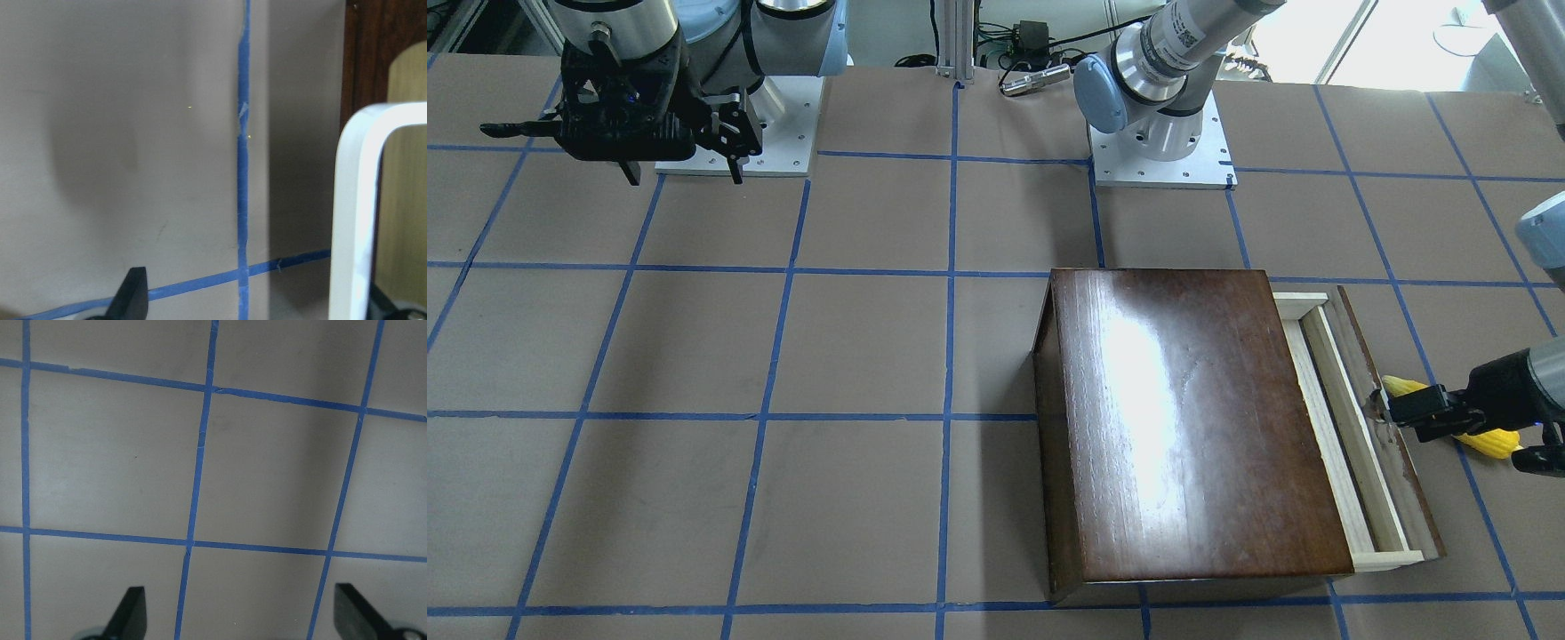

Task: Open drawer and put corn inside
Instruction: 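Pull the drawer open with the left gripper, away from the cabinet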

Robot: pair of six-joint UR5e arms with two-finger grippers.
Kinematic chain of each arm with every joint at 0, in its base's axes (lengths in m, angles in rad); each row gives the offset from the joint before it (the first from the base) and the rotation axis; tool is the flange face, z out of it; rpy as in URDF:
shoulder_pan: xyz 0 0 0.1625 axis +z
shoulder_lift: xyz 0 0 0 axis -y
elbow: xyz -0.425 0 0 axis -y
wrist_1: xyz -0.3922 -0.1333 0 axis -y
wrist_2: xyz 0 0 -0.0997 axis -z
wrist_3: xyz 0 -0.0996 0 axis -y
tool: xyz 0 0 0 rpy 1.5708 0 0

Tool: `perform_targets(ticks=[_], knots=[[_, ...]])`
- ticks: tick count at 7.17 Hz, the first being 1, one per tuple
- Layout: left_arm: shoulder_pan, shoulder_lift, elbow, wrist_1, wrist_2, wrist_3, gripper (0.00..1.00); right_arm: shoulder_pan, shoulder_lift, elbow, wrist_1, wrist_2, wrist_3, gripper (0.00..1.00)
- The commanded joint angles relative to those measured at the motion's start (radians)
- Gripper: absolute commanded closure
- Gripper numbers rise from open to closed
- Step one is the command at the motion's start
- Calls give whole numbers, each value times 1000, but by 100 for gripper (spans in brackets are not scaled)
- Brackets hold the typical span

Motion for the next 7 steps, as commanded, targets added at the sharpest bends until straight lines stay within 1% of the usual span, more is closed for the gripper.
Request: perform_targets(ticks=[1,3,5,7], knots=[[5,2,1,1,13,1,0,0,0,0,0,-1,0,0],[5,4,3,3,13,-1,0,0,0,0,0,1,0,0],[41,4,1,3,12,1,0,0,1,0,0,-1,0,0],[45,10,1,3,12,-4,0,0,1,0,0,1,0,0]])
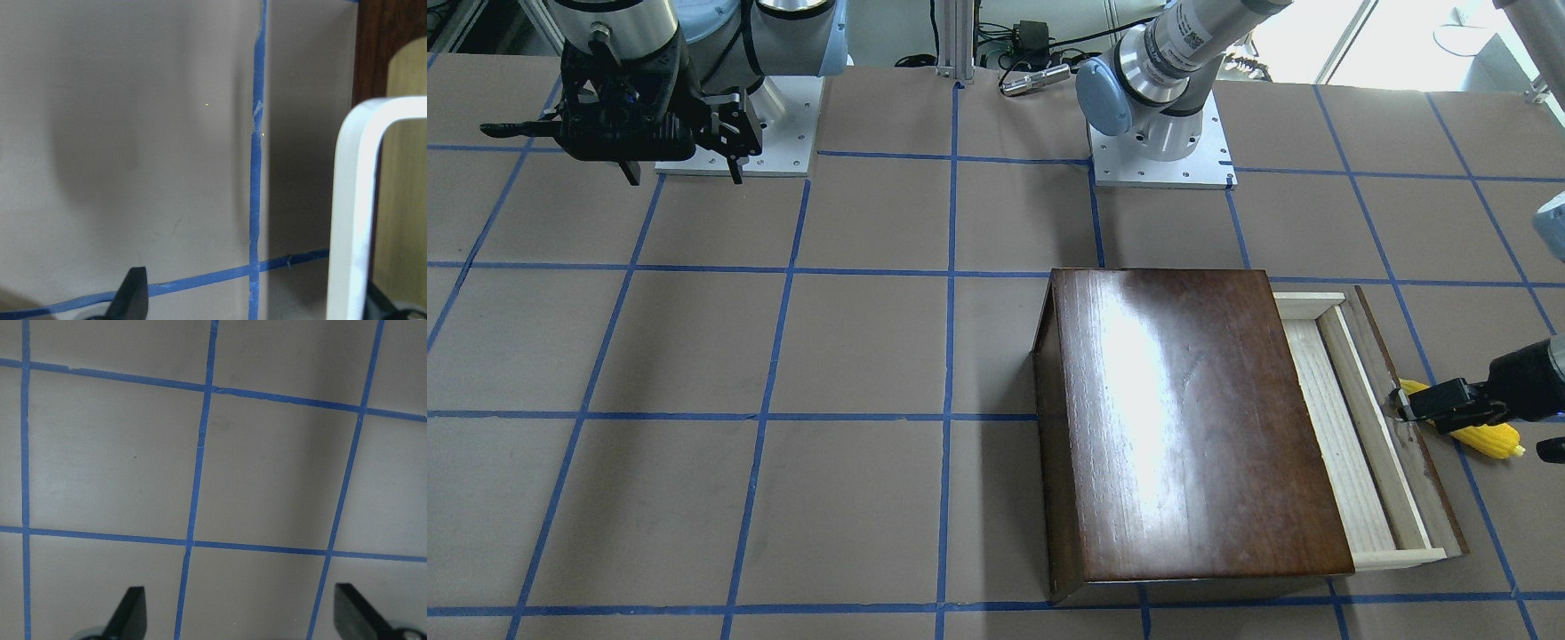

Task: Open drawer and put corn inside
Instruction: 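Release the handle and move the left gripper over the yellow corn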

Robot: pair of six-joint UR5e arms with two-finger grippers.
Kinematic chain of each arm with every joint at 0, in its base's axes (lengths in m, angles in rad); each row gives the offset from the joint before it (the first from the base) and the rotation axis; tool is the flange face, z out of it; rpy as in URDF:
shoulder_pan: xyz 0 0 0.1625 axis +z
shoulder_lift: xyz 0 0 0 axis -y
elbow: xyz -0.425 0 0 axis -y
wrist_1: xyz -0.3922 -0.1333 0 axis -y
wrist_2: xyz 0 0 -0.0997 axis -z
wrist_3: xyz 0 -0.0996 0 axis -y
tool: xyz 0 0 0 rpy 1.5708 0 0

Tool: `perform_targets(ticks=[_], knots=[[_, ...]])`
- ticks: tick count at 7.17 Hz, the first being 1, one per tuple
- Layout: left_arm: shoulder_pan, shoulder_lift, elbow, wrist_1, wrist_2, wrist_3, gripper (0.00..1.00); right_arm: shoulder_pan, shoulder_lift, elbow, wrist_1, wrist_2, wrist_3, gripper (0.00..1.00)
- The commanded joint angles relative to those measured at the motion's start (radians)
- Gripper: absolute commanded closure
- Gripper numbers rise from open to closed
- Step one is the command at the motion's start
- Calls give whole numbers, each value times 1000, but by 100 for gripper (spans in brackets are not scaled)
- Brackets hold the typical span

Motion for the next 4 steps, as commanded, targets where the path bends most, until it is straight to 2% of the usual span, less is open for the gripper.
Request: perform_targets(ticks=[1,4], knots=[[3,8,1,0,-2,-6,0,0,1,0,0,1,0,0],[-2,53,21,-6,3,-10,0,0,-1,0,0,1,0,0]])
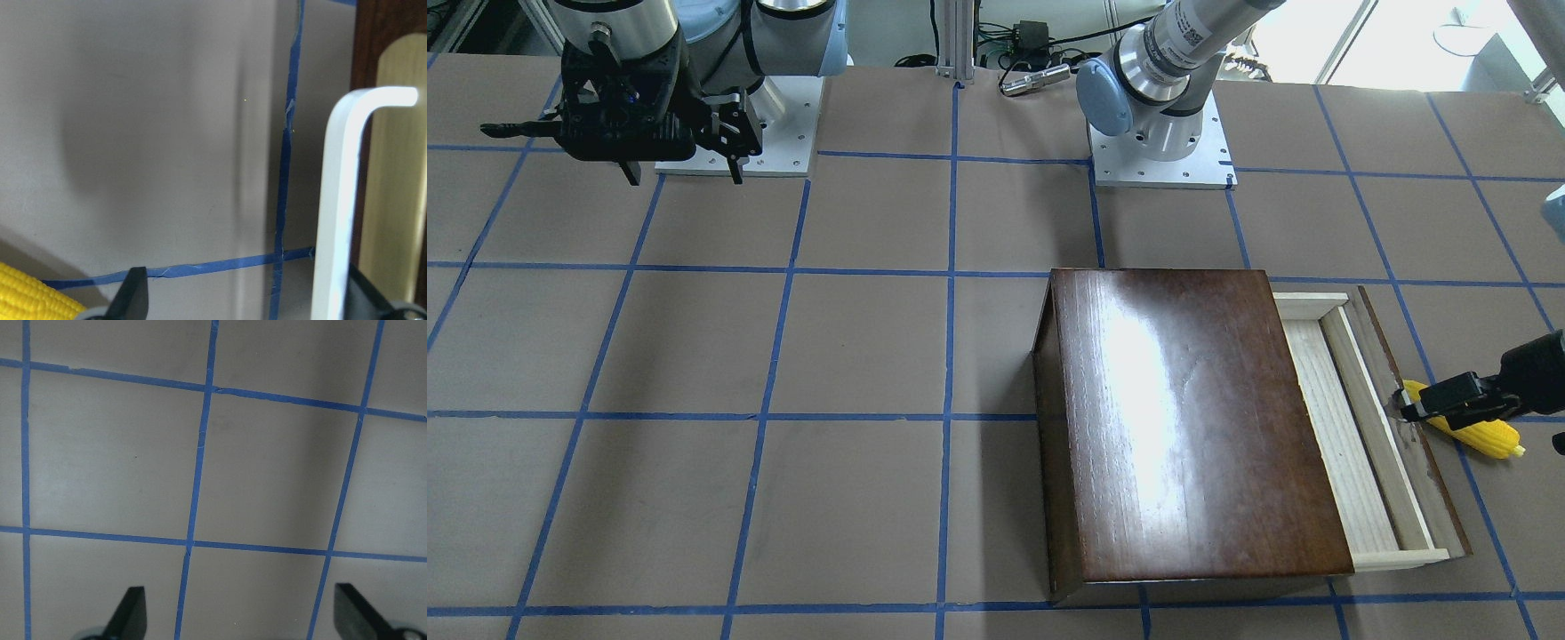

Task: Open drawer and put corn inside
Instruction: 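Release the handle and move the left gripper over the yellow corn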

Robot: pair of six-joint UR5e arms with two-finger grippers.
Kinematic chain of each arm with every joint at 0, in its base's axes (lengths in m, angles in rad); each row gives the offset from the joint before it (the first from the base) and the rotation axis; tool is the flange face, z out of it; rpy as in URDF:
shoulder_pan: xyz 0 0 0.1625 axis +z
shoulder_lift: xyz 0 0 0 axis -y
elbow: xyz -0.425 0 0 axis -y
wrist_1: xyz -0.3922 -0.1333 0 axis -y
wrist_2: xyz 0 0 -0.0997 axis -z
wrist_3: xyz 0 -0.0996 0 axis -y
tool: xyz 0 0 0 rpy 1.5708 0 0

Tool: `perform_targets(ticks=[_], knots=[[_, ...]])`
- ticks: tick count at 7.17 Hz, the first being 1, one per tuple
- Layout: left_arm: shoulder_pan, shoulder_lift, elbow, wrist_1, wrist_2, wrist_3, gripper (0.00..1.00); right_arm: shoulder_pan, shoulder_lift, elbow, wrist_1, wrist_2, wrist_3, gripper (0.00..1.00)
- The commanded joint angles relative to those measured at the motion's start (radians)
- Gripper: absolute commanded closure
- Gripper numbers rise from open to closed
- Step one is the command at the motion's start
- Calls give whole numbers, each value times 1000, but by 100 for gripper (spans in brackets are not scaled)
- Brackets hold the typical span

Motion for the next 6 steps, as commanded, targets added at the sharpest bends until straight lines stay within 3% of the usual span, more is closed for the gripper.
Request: perform_targets(ticks=[1,2,3,5,6], knots=[[4,51,36,-13,8,0,0,0,0,0,0,1,0,0],[12,65,40,-4,11,2,0,0,1,0,0,1,0,0],[30,67,41,1,100,3,0,0,1,0,0,1,0,0],[82,41,34,49,156,11,0,0,0,0,0,1,0,0],[88,19,9,133,246,11,0,0,1,0,0,1,0,0]])
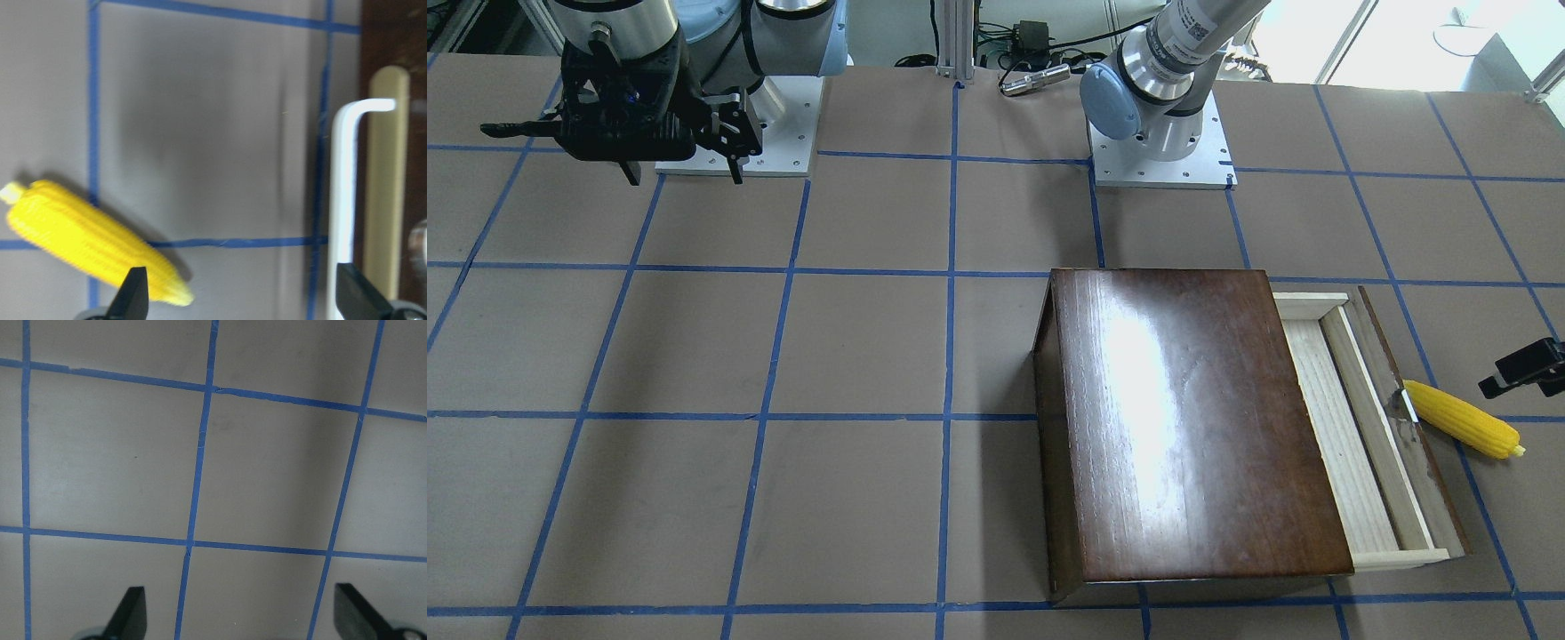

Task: Open drawer and put corn inside
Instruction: 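Release the handle and move the left gripper over the yellow corn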

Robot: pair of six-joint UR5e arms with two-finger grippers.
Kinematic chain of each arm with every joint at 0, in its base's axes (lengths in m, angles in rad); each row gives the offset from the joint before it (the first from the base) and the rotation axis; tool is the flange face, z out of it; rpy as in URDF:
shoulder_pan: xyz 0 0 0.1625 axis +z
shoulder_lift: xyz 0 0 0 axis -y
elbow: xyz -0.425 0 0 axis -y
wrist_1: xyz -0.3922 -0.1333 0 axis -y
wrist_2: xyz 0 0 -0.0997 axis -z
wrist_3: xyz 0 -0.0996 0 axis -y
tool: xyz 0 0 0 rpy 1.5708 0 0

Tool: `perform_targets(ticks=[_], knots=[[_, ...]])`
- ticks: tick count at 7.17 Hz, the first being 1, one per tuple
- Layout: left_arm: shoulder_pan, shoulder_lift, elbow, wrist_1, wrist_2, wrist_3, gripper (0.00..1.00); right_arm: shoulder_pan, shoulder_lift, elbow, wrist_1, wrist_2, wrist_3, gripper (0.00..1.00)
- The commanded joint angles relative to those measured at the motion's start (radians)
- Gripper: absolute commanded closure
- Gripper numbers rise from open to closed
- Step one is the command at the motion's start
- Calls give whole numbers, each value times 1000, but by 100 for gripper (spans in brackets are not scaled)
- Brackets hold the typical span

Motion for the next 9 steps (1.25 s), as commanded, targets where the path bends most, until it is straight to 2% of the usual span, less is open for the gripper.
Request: perform_targets(ticks=[1,2,3,9], knots=[[16,-35,-52,128,89,4,0,0,0,0,0,0,0,0],[16,-53,-81,223,92,2,0,0,-1,0,0,0,0,0],[16,-59,-100,259,89,7,0,0,1,0,0,0,0,0],[18,-139,-123,295,91,27,0,0,-1,0,0,0,0,0]])
